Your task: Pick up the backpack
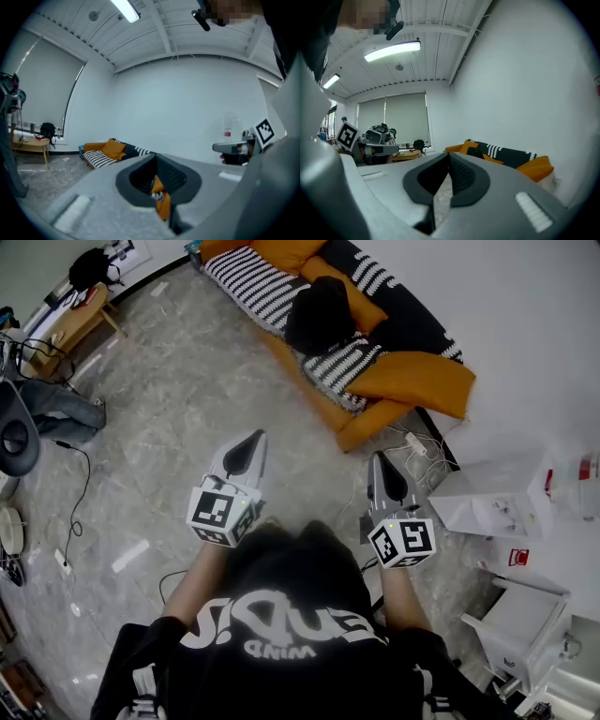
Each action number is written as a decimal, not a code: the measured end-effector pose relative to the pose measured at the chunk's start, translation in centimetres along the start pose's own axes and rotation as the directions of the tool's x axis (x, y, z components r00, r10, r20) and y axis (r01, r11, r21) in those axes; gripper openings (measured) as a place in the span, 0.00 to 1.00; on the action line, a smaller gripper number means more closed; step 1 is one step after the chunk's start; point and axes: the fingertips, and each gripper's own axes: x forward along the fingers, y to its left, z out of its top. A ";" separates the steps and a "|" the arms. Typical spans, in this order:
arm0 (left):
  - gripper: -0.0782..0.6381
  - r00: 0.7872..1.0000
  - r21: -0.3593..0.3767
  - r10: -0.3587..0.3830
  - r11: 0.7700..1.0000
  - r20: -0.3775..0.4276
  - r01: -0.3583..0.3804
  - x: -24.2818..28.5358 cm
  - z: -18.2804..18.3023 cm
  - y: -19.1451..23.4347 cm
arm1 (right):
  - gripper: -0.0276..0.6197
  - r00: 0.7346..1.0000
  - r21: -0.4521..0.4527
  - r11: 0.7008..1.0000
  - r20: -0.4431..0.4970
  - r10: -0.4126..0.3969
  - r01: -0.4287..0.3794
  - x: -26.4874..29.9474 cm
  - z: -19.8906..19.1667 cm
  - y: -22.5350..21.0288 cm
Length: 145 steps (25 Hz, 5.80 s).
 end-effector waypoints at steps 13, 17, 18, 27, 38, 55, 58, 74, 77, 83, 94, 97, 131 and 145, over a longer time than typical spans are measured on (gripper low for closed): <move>0.11 0.998 -0.010 -0.058 0.998 0.002 0.058 10.4 -0.8 6.1 | 0.04 0.998 0.013 0.998 0.000 -0.056 0.056 9.7 -0.2 -5.4; 0.11 0.999 -0.014 -0.047 0.999 -0.003 0.047 17.4 0.1 9.3 | 0.04 0.999 0.020 0.999 0.000 -0.044 0.044 16.4 0.8 -9.4; 0.11 0.999 -0.012 -0.044 0.999 -0.008 0.044 19.4 0.4 9.9 | 0.04 0.999 0.030 0.999 0.000 -0.040 0.040 18.1 1.3 -10.8; 0.11 0.998 -0.025 -0.016 1.000 -0.056 0.014 38.0 4.7 14.8 | 0.04 1.000 0.066 0.998 -0.017 0.014 -0.013 33.8 7.4 -23.4; 0.11 0.995 -0.023 0.041 0.999 -0.088 -0.043 53.6 7.1 20.2 | 0.04 0.991 0.075 0.993 -0.091 0.098 -0.091 48.1 9.4 -33.1; 0.56 0.978 -0.059 -0.152 0.988 -0.140 0.145 63.7 8.0 26.0 | 0.04 0.996 0.101 0.995 -0.089 -0.007 0.016 56.1 12.0 -34.4; 0.61 0.970 -0.070 -0.156 0.987 -0.185 0.146 65.7 6.6 26.3 | 0.04 0.996 0.102 0.994 -0.092 -0.014 0.023 56.6 11.9 -35.7; 0.61 0.853 -0.087 -0.182 0.983 -0.489 0.160 76.5 -5.2 28.9 | 0.04 0.988 0.157 0.984 -0.145 -0.059 0.082 57.8 10.3 -39.8; 0.61 0.818 -0.071 -0.169 0.985 -0.550 0.156 78.0 -8.1 29.3 | 0.04 0.985 0.164 0.981 -0.154 -0.076 0.101 57.8 10.1 -40.5; 0.60 0.745 -0.071 -0.158 0.987 -0.649 0.147 79.5 -13.1 29.6 | 0.04 0.979 0.169 0.975 -0.167 -0.118 0.147 57.3 9.7 -42.2; 0.43 0.708 -0.094 -0.192 0.980 -0.680 0.176 81.8 -15.1 28.5 | 0.04 0.958 0.193 0.951 -0.203 -0.203 0.243 55.7 8.9 -44.4; 0.33 0.708 -0.101 -0.199 0.979 -0.678 0.178 81.9 -15.3 28.1 | 0.04 0.953 0.195 0.947 -0.217 -0.213 0.256 55.4 8.4 -44.9; 0.16 0.824 -0.185 -0.342 0.939 -0.452 0.289 81.0 -3.5 26.8 | 0.04 0.939 0.224 0.920 -0.203 -0.279 0.322 52.9 8.1 -46.6; 0.16 0.920 -0.103 -0.345 0.938 -0.185 0.331 73.9 12.3 23.7 | 0.04 0.956 0.203 0.936 -0.110 -0.271 0.289 51.2 10.5 -46.1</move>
